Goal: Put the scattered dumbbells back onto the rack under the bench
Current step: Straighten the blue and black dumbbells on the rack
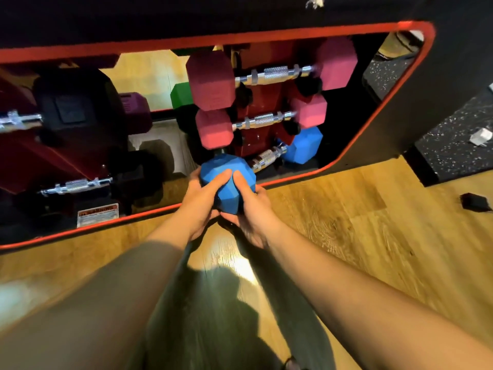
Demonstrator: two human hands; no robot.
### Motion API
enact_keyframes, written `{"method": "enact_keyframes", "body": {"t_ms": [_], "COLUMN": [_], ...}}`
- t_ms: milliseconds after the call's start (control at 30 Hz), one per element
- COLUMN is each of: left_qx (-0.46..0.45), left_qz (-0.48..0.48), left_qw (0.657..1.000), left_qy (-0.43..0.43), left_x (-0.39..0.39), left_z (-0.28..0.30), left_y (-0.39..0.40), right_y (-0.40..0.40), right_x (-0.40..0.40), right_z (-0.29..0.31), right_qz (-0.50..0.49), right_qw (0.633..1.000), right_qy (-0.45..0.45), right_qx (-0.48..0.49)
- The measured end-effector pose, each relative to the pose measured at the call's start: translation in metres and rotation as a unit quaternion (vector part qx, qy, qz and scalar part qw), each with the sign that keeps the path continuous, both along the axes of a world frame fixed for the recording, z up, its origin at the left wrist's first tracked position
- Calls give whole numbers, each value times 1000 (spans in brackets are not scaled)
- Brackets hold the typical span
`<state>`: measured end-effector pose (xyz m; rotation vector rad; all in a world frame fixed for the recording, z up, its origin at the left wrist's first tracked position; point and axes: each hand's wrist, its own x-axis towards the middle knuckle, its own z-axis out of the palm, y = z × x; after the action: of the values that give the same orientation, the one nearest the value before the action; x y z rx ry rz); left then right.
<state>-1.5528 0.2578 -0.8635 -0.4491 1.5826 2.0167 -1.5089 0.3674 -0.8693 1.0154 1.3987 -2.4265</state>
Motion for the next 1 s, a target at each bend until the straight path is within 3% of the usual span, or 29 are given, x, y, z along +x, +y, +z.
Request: {"method": "enact_keyframes", "body": {"t_ms": [200,467,1000], "left_qx": [-43,-32,-29], "left_qz": [49,50,98], "left_qw": [997,997,993], "left_qy": [48,40,51], "left_x": [4,0,-2], "left_z": [-2,3,-10], "left_y": [8,8,15], "right_y": [-6,-14,-14], "right_x": [-1,-4,-5], "right_z": [-10,-13,-27], "right_qz": [14,-3,-43], "right_qw": [998,993,994], "right_qy": [14,-10,7], "right_qx": [57,115,103]}}
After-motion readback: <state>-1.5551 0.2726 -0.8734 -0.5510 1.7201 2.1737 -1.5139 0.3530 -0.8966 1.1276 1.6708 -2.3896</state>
